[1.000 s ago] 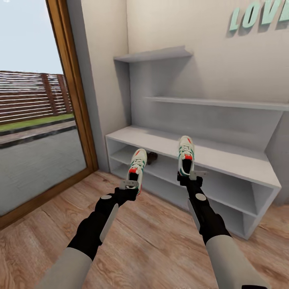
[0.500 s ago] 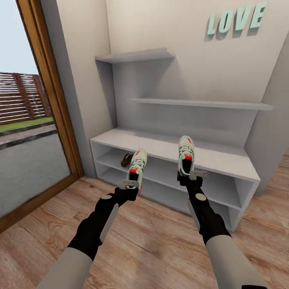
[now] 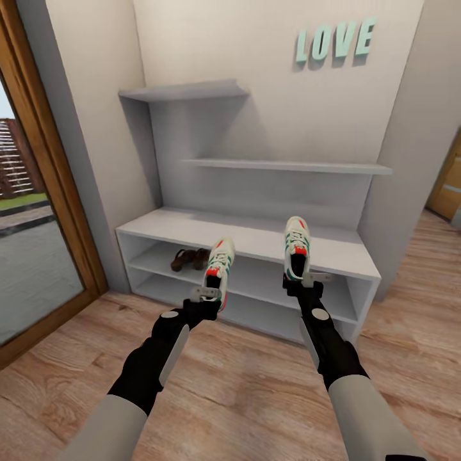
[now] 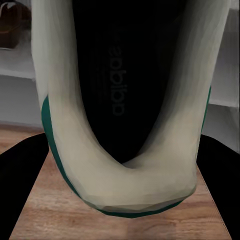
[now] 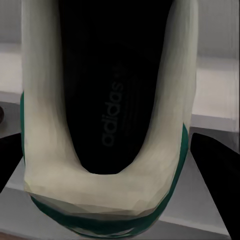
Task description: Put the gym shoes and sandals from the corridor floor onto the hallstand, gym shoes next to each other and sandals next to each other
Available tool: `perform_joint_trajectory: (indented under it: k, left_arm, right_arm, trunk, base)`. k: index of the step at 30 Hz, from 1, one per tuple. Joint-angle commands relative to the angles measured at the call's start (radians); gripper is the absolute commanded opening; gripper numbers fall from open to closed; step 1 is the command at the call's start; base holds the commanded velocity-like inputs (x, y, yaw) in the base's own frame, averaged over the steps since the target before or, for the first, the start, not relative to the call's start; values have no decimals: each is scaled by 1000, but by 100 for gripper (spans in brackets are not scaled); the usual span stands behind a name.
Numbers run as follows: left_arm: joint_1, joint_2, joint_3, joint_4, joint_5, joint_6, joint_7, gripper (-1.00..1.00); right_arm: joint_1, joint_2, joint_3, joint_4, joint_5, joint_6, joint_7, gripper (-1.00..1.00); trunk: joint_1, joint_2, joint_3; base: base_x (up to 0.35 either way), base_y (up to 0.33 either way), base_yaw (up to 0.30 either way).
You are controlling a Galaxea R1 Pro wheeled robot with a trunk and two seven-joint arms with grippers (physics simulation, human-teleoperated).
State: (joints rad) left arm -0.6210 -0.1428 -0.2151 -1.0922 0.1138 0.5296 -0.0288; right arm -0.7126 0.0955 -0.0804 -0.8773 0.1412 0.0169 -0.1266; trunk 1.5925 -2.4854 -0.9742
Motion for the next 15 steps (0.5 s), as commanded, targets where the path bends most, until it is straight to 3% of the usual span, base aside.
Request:
perform_joint_trajectory:
  k: [1,10,15]
  left_arm:
    - [0,0,0,-2,10,6,2,-100]
    - [0,0,0,-2,10,6,1,-100]
    - [0,0,0,-1,10,6,1,-100]
  right_arm:
    - [-1,1,-2,0,11,2,-2,-100]
    - [-1,1,-2,0,11,2,-2,-100]
    - [-1,1,-2,0,11,2,-2,-100]
  trunk:
    - [0,0,0]
    - [0,0,4]
    - [0,0,7]
  base:
    - [0,0,-249]
    - [0,4,-248]
    - [0,168,-248]
